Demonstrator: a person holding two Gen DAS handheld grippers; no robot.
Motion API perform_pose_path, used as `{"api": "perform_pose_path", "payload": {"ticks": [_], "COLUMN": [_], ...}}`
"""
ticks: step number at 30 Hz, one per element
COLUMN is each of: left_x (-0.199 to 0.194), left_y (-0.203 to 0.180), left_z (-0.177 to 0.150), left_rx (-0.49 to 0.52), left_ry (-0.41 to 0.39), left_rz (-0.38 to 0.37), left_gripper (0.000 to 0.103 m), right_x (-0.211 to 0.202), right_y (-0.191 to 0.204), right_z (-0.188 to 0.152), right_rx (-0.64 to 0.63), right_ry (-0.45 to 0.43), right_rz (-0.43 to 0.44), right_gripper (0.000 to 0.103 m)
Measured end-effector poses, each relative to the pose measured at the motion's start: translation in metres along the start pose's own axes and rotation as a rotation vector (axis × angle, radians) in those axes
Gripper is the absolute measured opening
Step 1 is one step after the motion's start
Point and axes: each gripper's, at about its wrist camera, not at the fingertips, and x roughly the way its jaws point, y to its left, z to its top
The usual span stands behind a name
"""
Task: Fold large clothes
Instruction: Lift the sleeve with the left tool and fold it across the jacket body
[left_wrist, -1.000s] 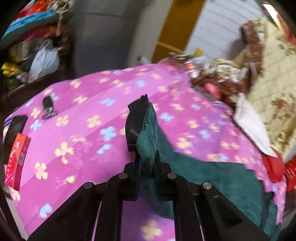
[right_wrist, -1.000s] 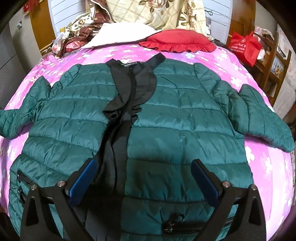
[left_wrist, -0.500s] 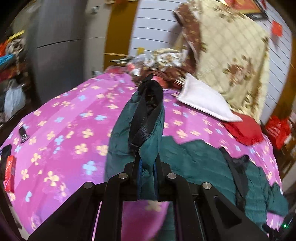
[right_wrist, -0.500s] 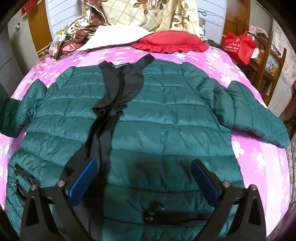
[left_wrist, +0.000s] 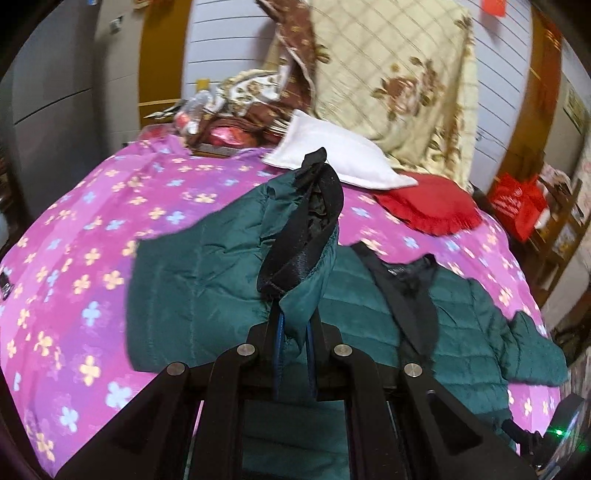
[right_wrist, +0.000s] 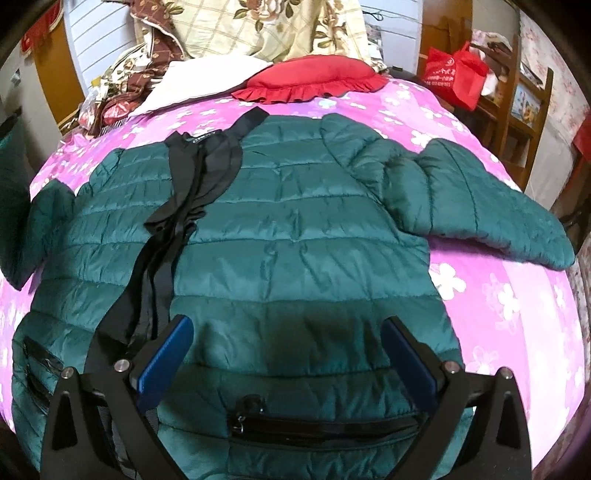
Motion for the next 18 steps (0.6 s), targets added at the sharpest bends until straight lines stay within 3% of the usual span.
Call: {"api": "perform_pose_path", "payload": {"ticks": [18], "left_x": [0.019], "left_y": [-0.122], "left_z": [-0.025], "left_rx": [0.15], "left_ry": [0.083], "left_rz": [-0.146], "left_gripper": [0.0], "right_x": [-0.001], "right_y": [-0.032], "right_z": [-0.005], "right_rx": [0.058], "right_ry": [-0.006], "right_rz": [0.001], "right_gripper": [0.103]}}
